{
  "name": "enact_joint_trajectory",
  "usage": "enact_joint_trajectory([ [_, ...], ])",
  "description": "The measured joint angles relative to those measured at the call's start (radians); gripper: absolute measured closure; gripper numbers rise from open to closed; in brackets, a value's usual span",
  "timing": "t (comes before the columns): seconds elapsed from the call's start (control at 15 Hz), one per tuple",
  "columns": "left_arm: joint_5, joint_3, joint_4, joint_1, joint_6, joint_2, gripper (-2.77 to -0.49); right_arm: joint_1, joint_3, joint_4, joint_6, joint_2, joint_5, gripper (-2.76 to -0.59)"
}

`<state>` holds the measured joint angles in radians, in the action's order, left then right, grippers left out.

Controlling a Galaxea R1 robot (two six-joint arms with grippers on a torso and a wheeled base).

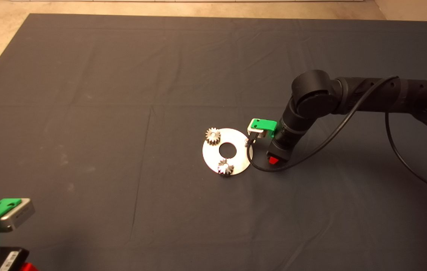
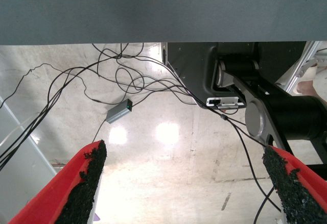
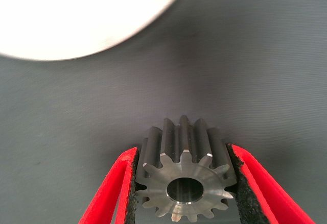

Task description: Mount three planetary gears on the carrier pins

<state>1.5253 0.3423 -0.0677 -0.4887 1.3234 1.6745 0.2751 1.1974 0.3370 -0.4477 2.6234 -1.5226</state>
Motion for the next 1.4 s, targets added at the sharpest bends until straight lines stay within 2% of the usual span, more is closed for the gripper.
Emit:
enact_joint_trajectory([
  [0.13,0.000,0.000,0.000,0.000,-0.018,-0.033,-2.17,0.022,-0.002,0.013,-0.036,-0.003,-0.003,-1.07],
  [0.27,0.000,0.000,-0.001,0.000,-0.034,-0.074,-2.17,0.077,-0.032,0.013,-0.076,-0.006,-0.006,-1.07],
  [0.33,0.000,0.000,-0.001,0.000,-0.047,-0.096,-2.17,0.096,-0.048,0.013,-0.090,-0.005,-0.005,-1.07],
  [0.47,0.001,0.000,-0.001,0.000,-0.060,-0.121,-2.17,0.113,-0.071,0.013,-0.114,0.004,-0.005,-1.07],
  [0.67,-0.001,0.000,-0.004,0.000,-0.077,-0.133,-2.17,0.140,-0.096,0.012,-0.138,0.018,-0.004,-1.08],
  [1.07,0.000,-0.002,-0.004,0.000,-0.113,-0.143,-2.17,0.145,-0.098,0.009,-0.153,0.051,-0.007,-1.07],
  [1.27,0.000,-0.002,-0.004,0.000,-0.132,-0.143,-2.17,0.147,-0.053,-0.006,-0.153,0.078,-0.004,-1.07],
  [1.4,-0.001,-0.002,-0.004,0.000,-0.141,-0.144,-2.17,0.147,-0.022,-0.022,-0.153,0.096,-0.009,-1.08],
])
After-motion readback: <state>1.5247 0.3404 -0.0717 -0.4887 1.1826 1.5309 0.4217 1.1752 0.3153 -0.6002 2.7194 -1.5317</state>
